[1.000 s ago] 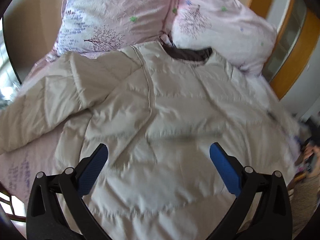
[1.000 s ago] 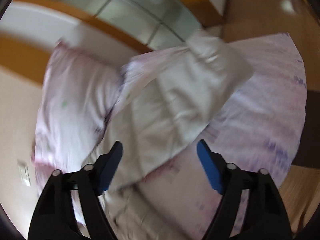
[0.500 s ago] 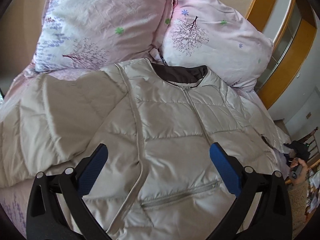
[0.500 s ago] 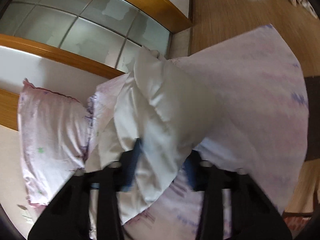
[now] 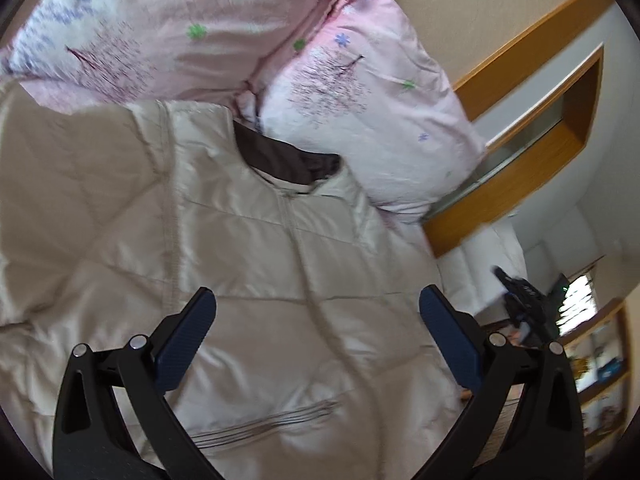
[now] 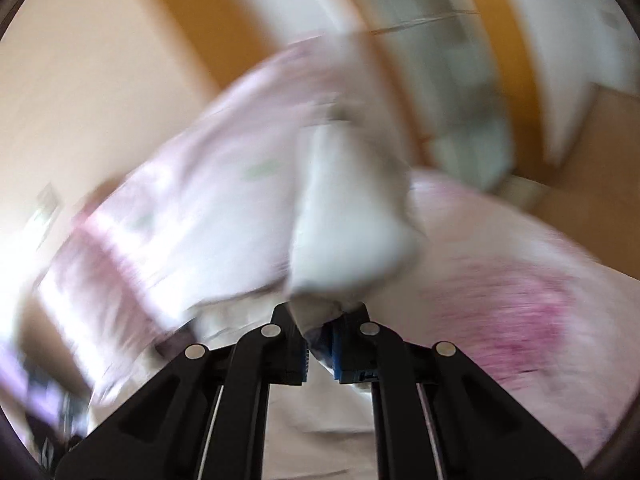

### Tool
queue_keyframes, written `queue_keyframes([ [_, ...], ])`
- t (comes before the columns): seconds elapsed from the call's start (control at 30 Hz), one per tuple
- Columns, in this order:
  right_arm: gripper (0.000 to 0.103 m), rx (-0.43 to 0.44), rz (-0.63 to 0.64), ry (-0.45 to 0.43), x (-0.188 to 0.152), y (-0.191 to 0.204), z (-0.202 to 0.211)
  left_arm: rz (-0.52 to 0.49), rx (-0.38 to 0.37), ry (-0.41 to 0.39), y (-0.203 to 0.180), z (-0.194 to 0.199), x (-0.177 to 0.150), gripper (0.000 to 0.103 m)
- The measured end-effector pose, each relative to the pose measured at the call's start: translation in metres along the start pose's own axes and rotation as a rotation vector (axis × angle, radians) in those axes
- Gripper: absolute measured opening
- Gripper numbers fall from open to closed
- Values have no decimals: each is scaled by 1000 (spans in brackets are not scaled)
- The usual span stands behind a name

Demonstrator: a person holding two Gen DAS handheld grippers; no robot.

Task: Fold large clothes

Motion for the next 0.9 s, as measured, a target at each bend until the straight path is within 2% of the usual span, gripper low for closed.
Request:
queue_keyframes([
  [0.1, 8, 143, 102, 119, -33, 66, -29, 40, -73, 20, -9, -6, 1, 101],
  [0.23, 7, 242, 213, 277, -87, 125, -59, 70, -117, 47, -16, -17, 2, 101],
  [0.37, 7, 264, 296, 367, -132, 154, -72, 134, -147, 88, -16, -34, 3, 100],
  [0.43, 7, 260, 321, 397, -146, 161, -76, 178, -148, 108, -13, -43, 6, 96],
  [0.53, 7, 228, 369, 414, -159, 165, -77, 232, -139, 143, -6, -58, 12, 88],
  [0.63, 9, 189, 422, 430, -167, 180, -90, 239, -116, 170, -4, -73, 18, 83],
  [0.7, 15, 169, 464, 434, -172, 183, -89, 239, -88, 178, -2, -83, 22, 77],
  [0.73, 22, 161, 492, 441, -175, 185, -86, 238, -67, 189, 0, -90, 23, 74],
  [0.8, 41, 153, 520, 446, -178, 188, -83, 242, -41, 204, 4, -101, 24, 66],
  [0.83, 63, 165, 527, 437, -177, 190, -78, 249, -34, 208, 6, -106, 25, 57],
  [0.87, 77, 169, 531, 417, -175, 192, -72, 259, -29, 216, 10, -110, 25, 51],
  [0.9, 78, 175, 539, 401, -173, 193, -67, 269, -25, 225, 14, -115, 23, 38],
])
Point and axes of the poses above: each gripper's, at about its wrist camera, not at the fingertips, and z roughly against the way its jaws point, y to its left, x to its top, the point moved 9 cm from there along -z, roughly the way its jaws point, and after that the axes turned 4 degrees about z, right-handed, at the moved point
